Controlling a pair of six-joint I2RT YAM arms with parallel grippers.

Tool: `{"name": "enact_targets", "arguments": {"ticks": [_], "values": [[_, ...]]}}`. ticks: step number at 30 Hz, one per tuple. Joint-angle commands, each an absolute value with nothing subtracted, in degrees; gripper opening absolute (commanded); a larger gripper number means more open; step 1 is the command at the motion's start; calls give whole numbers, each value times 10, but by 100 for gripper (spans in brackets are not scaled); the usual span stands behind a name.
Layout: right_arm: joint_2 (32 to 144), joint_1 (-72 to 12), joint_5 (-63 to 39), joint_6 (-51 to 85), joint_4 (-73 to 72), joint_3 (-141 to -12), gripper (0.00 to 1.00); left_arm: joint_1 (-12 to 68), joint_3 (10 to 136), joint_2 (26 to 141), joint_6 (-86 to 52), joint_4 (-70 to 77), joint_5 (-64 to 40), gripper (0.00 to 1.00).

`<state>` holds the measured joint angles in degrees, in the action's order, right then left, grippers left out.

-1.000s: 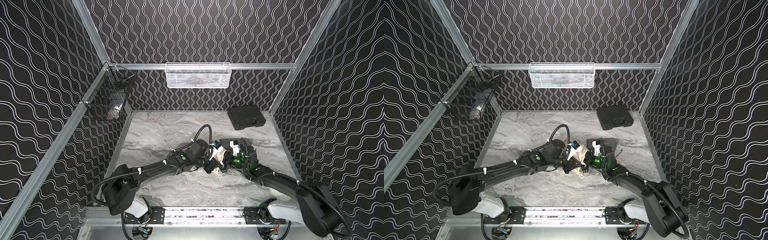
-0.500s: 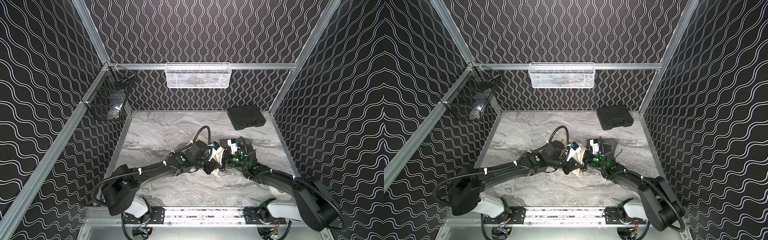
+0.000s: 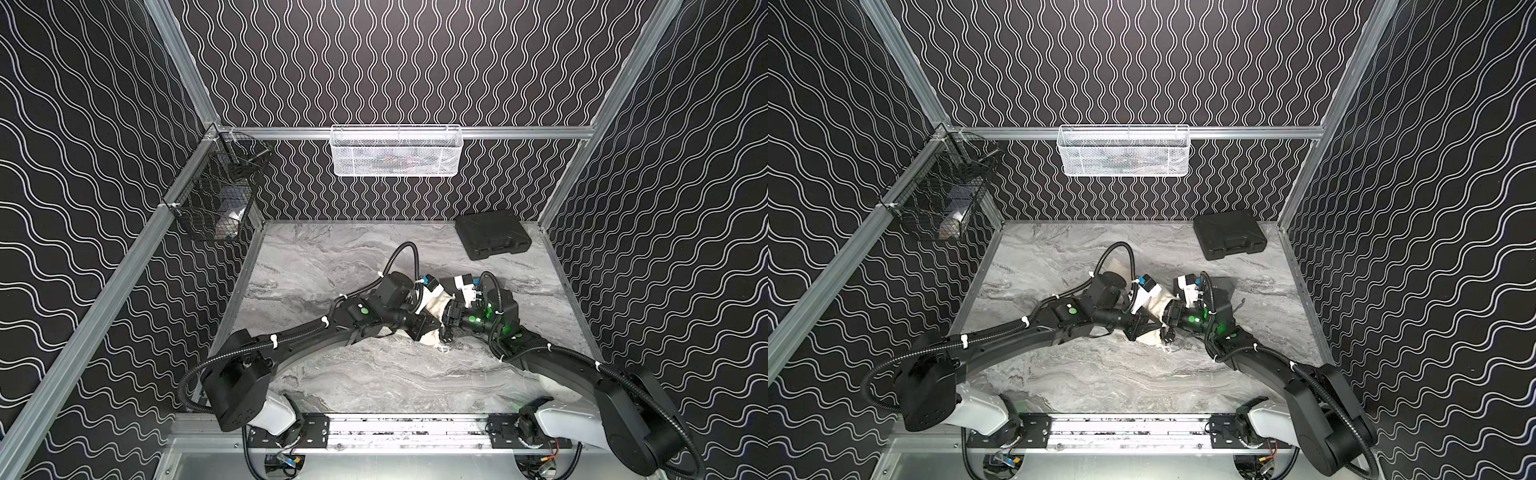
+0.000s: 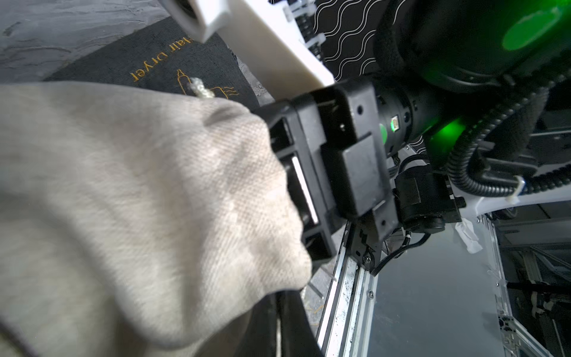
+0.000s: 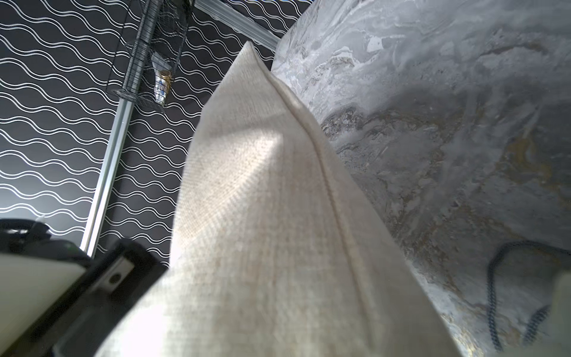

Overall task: Pack away hair dryers
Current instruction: Place the hair dryer in the drawstring bag.

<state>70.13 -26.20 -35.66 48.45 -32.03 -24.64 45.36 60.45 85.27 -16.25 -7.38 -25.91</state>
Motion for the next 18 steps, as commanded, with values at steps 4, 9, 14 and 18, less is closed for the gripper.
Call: {"name": "enact_targets", "arguments": {"ticks": [4, 9, 14, 18], "values": [[711, -247, -384, 522, -394, -239, 3, 448, 607, 851, -134, -53, -268, 0], [741, -244, -412, 545, -450, -252, 2, 448, 588, 834, -132, -47, -282, 0], [746, -245, -418, 527, -420, -260, 2, 446, 592, 822, -126, -52, -281, 0], [741, -244, -379, 536, -392, -262, 1, 447, 600, 833, -144, -32, -309, 0]]}}
